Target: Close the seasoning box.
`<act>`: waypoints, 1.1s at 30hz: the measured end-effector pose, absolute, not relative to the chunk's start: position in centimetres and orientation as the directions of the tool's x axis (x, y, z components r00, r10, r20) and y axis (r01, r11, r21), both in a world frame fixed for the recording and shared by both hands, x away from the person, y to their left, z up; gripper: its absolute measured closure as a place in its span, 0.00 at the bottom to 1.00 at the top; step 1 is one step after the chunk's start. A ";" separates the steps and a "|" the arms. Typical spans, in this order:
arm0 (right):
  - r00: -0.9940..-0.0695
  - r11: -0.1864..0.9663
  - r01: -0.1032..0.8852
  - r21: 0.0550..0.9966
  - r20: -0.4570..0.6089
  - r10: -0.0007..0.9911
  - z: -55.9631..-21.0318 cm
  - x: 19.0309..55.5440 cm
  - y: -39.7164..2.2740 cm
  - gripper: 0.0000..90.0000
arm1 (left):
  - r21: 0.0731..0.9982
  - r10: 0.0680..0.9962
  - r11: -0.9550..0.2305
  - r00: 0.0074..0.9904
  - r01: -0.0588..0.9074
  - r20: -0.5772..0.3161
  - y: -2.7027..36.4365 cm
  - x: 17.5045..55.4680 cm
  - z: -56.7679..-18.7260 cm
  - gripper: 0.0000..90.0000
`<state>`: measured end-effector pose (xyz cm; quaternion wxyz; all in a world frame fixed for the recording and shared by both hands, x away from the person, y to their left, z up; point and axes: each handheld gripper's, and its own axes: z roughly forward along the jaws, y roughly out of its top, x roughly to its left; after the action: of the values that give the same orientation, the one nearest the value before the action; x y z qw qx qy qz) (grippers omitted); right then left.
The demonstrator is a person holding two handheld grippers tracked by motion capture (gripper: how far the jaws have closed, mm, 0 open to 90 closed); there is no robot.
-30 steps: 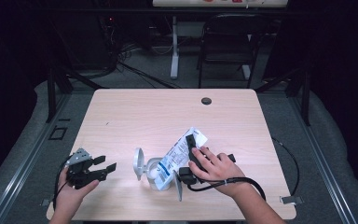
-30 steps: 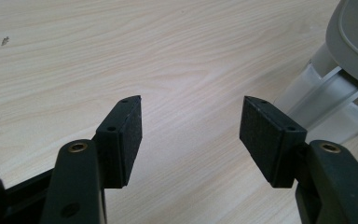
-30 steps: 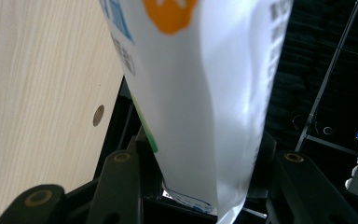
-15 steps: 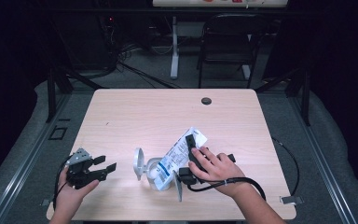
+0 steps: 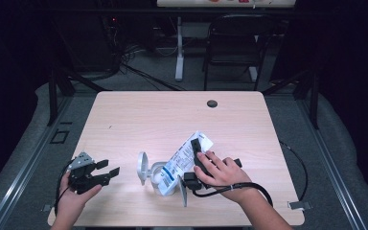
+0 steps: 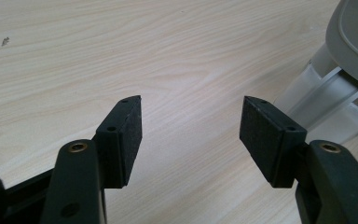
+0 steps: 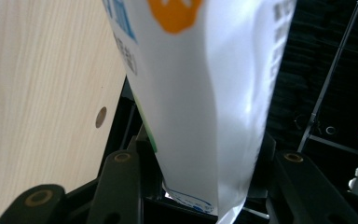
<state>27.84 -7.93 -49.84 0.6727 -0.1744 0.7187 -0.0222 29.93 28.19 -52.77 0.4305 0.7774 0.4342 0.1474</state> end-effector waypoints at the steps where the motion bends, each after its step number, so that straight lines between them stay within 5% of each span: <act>1: -0.041 0.941 -0.219 -0.259 -0.961 -0.275 -49.9 27.8 -7.9 0.66 | 0.797 0.802 -0.253 0.579 0.548 -0.144 28.2 29.9 -52.8 0.44; 33: -0.201 0.983 -0.182 0.024 -0.980 -0.013 -51.6 27.3 -8.9 0.68 | 0.797 0.803 -0.251 0.578 0.549 -0.146 28.1 30.0 -52.9 0.44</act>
<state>27.29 -8.86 -51.63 0.6290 -0.0633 0.7719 0.0670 29.96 28.08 -52.93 0.4307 0.7770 0.4349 0.1473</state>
